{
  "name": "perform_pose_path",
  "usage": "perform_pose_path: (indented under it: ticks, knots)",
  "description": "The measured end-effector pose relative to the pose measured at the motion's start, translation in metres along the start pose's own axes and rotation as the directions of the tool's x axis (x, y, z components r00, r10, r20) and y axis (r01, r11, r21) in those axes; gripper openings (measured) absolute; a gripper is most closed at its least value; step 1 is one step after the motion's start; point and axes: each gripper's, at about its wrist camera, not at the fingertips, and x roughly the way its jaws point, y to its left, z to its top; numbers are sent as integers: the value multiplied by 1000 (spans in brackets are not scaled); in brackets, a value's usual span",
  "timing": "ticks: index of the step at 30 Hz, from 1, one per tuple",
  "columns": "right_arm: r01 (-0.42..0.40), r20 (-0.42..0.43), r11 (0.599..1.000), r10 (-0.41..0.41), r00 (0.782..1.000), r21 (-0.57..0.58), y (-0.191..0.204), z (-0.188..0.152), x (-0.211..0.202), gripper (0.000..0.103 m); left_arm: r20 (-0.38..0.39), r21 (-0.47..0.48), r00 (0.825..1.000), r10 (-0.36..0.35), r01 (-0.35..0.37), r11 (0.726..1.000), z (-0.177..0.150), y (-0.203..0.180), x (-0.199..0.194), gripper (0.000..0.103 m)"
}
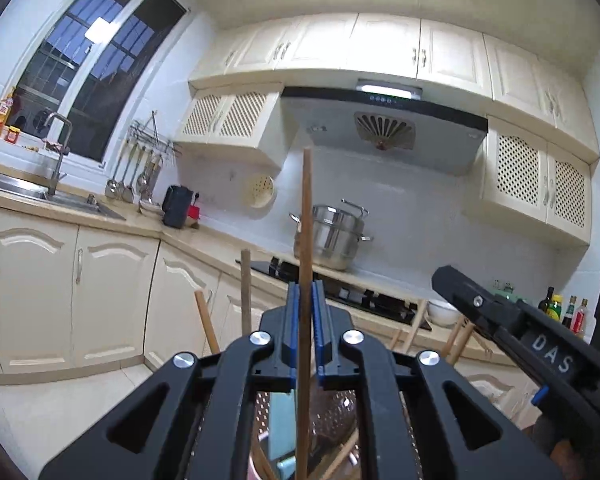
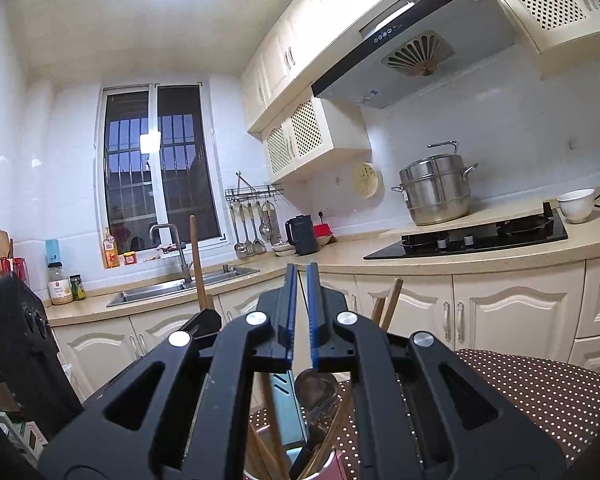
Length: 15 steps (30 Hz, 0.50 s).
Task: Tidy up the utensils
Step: 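Lower both chopsticks into the holder, open both tools and withdraw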
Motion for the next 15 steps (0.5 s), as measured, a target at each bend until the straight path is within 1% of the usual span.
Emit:
perform_pose_path:
  ticks: [1,2,3,6,8,10,13,15]
  knots:
    - [5,-2,1000,-5,1000,-5,1,0,-1,6,-9,-5,1000,-4,4,1000,0,0,-1,11]
    - [8,-5,1000,-8,1000,-7,2,0,-2,6,-11,-9,1000,-1,0,1000,0,0,-3,20]
    - [10,-8,1000,-11,1000,-8,3,0,-2,6,-10,-9,1000,1,-1,1000,0,0,-6,25]
    - [19,-14,1000,-19,1000,-15,5,0,-6,6,-10,7,1000,0,0,1000,2,-4,-14,28]
    - [25,-15,1000,-25,1000,-19,7,2,-9,7,-11,18,1000,10,-9,1000,5,-6,-19,32]
    - [29,-16,999,-30,999,-22,9,4,-13,7,-12,30,1000,19,-19,999,9,-8,-26,34]
    - [37,-17,999,-37,999,-27,10,6,-18,7,-9,51,999,33,-33,998,15,-12,-37,40]
    - [42,-18,999,-43,999,-28,11,7,-24,7,-5,71,999,43,-42,997,19,-16,-46,42]
